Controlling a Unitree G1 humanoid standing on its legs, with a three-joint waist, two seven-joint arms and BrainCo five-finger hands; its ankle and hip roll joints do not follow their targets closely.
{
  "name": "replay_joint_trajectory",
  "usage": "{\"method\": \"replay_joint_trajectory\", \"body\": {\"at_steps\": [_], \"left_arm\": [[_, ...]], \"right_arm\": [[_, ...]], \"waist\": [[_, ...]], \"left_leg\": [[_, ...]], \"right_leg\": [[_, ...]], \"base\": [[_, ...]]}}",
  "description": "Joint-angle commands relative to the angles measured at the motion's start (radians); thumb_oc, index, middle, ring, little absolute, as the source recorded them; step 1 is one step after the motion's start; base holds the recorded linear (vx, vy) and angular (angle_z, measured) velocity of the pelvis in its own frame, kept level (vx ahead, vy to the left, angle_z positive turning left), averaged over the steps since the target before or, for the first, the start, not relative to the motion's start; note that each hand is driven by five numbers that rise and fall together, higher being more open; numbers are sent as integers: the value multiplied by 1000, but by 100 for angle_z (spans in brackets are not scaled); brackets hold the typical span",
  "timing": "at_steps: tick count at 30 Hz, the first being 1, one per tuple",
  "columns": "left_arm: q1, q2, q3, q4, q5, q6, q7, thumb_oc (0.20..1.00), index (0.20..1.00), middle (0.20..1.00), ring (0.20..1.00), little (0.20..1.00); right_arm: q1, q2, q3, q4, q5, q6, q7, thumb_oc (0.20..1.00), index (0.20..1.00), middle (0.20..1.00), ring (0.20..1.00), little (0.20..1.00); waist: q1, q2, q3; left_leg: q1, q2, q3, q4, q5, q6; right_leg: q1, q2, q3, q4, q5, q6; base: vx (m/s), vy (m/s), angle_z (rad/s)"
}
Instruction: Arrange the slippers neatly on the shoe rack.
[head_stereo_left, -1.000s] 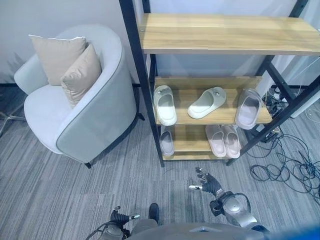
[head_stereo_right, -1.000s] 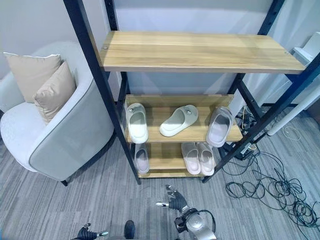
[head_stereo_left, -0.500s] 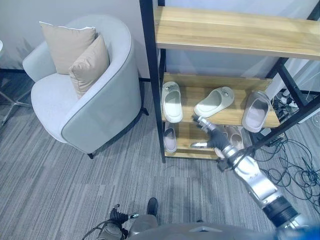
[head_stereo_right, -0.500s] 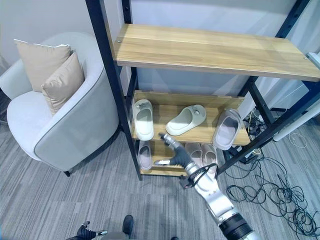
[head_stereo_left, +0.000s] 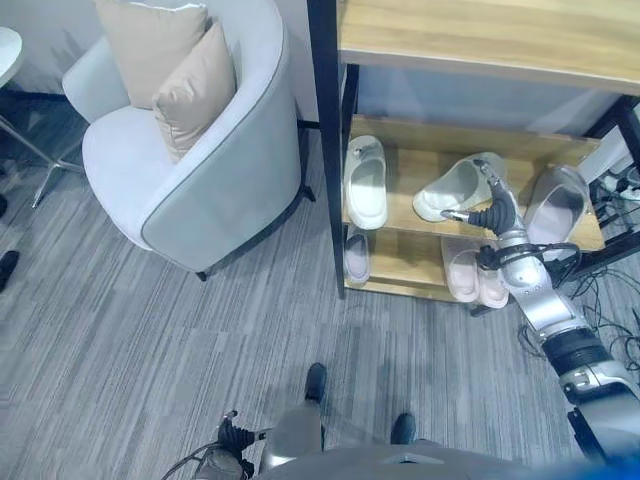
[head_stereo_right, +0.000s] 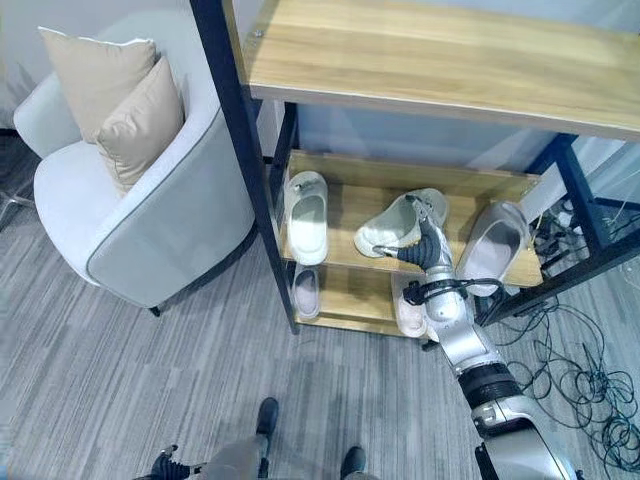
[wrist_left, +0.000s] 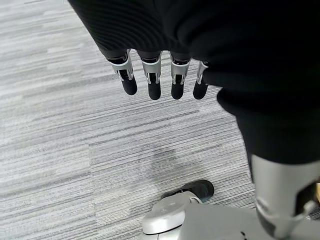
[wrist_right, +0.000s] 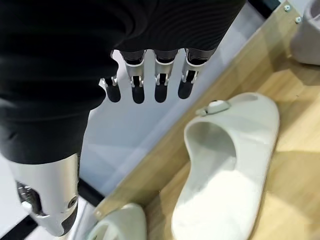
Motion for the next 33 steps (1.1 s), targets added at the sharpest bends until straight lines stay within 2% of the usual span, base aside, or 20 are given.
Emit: {"method": "replay_joint_trajectory", "body": {"at_steps": [1,7,13,17,22,27,33], "left_arm": [[-46,-66,-60,43,-69,-44,-11,1000,1000,1000,1000,1000],[-42,-63,-78,47,-84,-62,-10,1000,1000,1000,1000,1000],[-53,-79,-93,38,-128,-75,1,1000,1000,1000,1000,1000],[-57,-77,-111,26,-140,-84,-7,1000,1000,1000,1000,1000],[-71,-68,-132,4,-158,-99,-3,1000,1000,1000,1000,1000],[-73,-70,-150,-9,-175,-108,-2,1000,1000,1000,1000,1000],[-83,-65,-161,-1,-175,-108,-4,1000,1000,1000,1000,1000]], "right_arm": [[-54,-66,-21,5,-48,1,-86,1000,1000,1000,1000,1000],[-149,-109,-10,135,-69,6,-161,1000,1000,1000,1000,1000],[-244,-152,6,271,-89,55,-232,1000,1000,1000,1000,1000],[-294,-179,6,355,-66,64,-260,1000,1000,1000,1000,1000],[-354,-215,46,435,-16,55,-245,1000,1000,1000,1000,1000],[-396,-224,65,475,4,61,-255,1000,1000,1000,1000,1000],[-422,-227,101,542,45,40,-220,1000,1000,1000,1000,1000]], "waist": [[19,5,-28],[39,15,-16],[49,23,-2],[53,27,7],[58,28,21],[62,29,34],[68,22,52]], "left_leg": [[18,27,-18,6,-124,-38],[-9,17,-32,6,-116,-41],[-43,5,-48,6,-105,-48],[-55,3,-56,6,-101,-51],[-82,0,-60,6,-93,-57],[-99,1,-59,6,-90,-60],[-118,1,-60,6,-85,-64]], "right_leg": [[-15,-31,-4,5,8,53],[-31,-38,-16,5,10,57],[-46,-43,-36,5,12,60],[-54,-45,-42,5,13,62],[-74,-46,-48,5,16,65],[-93,-46,-48,5,18,66],[-107,-45,-51,5,20,69]], "base": [[26,-4,4],[32,-1,11],[18,-4,7],[19,-4,9],[7,-2,4],[0,0,0],[0,0,0]]}}
